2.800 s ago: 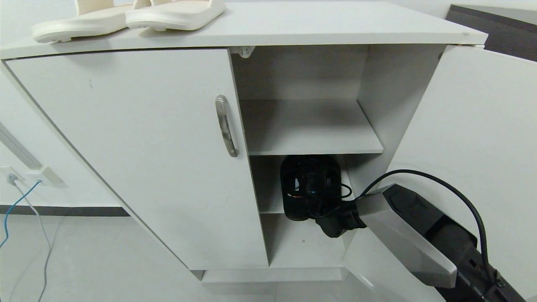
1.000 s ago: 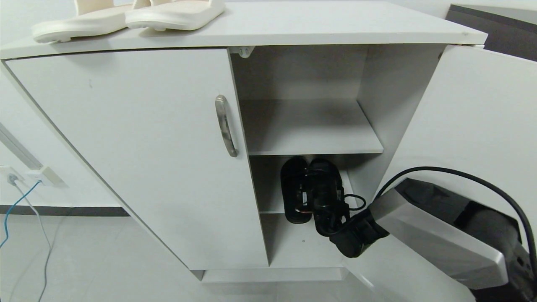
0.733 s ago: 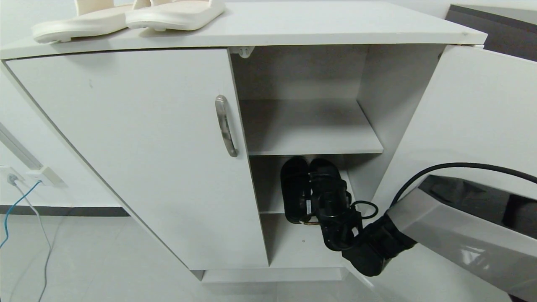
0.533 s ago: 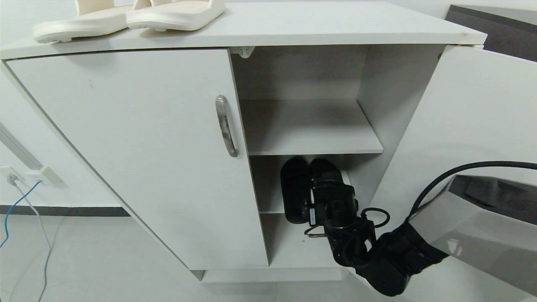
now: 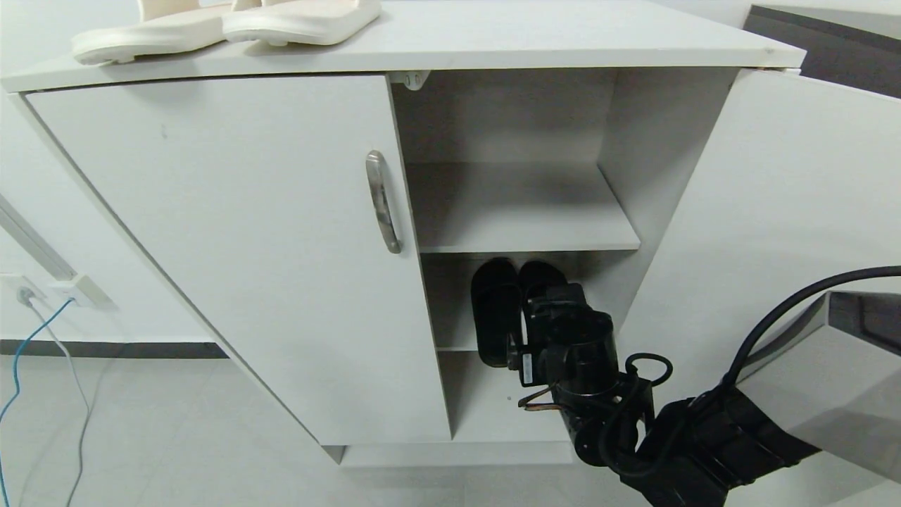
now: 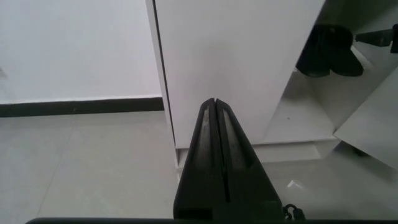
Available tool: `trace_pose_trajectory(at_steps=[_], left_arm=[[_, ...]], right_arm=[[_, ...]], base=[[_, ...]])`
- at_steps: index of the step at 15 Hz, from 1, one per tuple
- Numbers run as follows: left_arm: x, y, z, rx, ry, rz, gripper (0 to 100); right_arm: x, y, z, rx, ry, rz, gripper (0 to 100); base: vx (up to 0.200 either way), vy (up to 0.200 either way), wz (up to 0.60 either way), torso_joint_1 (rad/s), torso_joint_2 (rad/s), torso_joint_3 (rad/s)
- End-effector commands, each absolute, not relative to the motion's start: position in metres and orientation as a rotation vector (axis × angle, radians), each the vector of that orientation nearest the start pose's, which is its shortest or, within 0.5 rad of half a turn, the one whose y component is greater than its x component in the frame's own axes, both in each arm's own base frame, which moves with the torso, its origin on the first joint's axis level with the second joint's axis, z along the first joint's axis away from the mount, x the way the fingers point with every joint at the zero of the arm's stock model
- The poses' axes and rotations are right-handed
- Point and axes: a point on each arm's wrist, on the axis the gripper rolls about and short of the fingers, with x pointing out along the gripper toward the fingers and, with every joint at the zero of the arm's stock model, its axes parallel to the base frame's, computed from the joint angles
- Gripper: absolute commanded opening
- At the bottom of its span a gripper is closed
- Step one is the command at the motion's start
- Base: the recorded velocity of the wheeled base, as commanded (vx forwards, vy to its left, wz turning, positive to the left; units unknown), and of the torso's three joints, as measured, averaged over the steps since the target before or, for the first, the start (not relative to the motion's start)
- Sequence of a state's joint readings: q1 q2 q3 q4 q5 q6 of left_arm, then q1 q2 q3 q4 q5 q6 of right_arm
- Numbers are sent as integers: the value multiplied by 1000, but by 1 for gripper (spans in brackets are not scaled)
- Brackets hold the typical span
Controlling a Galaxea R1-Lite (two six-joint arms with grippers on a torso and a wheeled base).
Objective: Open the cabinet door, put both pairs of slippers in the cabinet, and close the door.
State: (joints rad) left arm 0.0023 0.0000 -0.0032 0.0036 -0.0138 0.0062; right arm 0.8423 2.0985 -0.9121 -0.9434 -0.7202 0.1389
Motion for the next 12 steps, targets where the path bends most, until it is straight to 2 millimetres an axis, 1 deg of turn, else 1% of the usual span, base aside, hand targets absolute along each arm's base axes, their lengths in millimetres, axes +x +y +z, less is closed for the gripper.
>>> trace_pose_trajectory(at_steps=[1, 3, 12], left_arm=[[-23, 0, 76, 6, 2, -11, 0], [-23, 0, 76, 6, 2, -11, 0], [-23, 0, 76, 8, 1, -11, 0]], right_arm=[[264, 274, 103, -30, 177, 112, 100], [263, 275, 103, -30, 177, 113, 100], [259, 273, 103, -31, 173, 115, 100]], base=[[-200, 0, 0, 2, 2, 27], [-200, 0, 0, -2, 5, 0], [0, 0, 0, 0, 0, 0]])
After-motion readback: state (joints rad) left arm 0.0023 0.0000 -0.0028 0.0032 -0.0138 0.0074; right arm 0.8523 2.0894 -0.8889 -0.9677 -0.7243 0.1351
